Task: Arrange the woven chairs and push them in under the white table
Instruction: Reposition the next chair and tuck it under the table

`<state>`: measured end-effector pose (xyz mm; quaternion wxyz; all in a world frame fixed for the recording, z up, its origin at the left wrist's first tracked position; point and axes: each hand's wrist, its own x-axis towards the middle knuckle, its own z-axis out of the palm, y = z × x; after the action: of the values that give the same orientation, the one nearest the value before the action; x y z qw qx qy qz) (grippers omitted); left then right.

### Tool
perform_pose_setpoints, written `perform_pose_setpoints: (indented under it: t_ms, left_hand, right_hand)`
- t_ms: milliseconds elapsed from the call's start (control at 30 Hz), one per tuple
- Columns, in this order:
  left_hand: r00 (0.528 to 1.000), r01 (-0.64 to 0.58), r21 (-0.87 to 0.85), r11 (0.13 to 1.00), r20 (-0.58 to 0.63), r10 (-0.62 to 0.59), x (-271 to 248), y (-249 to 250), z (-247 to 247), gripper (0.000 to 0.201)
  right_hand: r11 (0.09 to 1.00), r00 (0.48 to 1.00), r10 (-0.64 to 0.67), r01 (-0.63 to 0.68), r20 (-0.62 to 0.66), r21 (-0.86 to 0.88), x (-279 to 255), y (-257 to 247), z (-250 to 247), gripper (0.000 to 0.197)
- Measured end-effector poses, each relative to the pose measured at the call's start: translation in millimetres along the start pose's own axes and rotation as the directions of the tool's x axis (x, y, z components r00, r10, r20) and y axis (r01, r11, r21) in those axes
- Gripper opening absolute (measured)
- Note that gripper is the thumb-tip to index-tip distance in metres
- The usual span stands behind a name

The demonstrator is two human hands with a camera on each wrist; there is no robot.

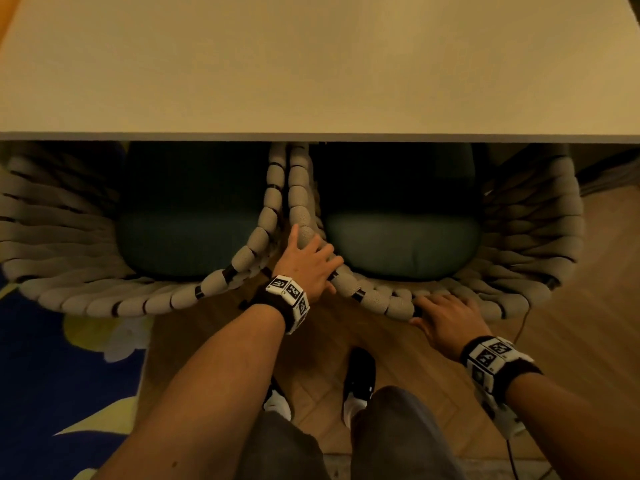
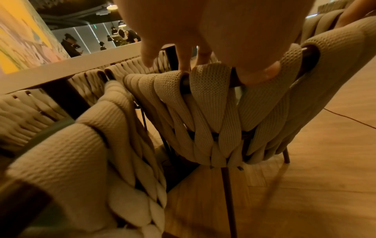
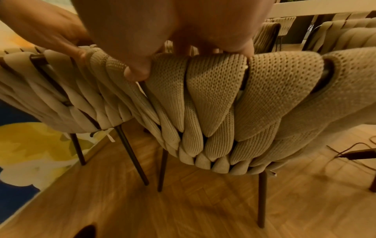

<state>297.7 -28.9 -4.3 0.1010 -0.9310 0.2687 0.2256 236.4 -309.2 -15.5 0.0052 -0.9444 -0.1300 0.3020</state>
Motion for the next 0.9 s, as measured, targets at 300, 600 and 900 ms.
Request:
perform_pose_setpoints:
  t_ms: [300,600,900]
  left_hand:
    - [0.993,0.082,-0.188,0.979,0.095,-0.066,-6,-14,-4,0.062]
    - [0.971,0.231,-0.333,0.914,0.027,-0.236,-30,8,13,0.077]
    - [0.962,0.272,-0.22,0.937,0.103,-0.255,-1,32,-2,0.065]
  right_hand:
    - [0.999,0.999,-0.009,0.007,0.032,0.043,7,-15,1,0.043]
    - [0.994,0.999,0.042,-0.045,-0.035,-0.101,-24,68,-39,0.071]
    - [0.994,0.991,0.082,-0.089,-0.106,-0.07,-30,124,-8,0.054]
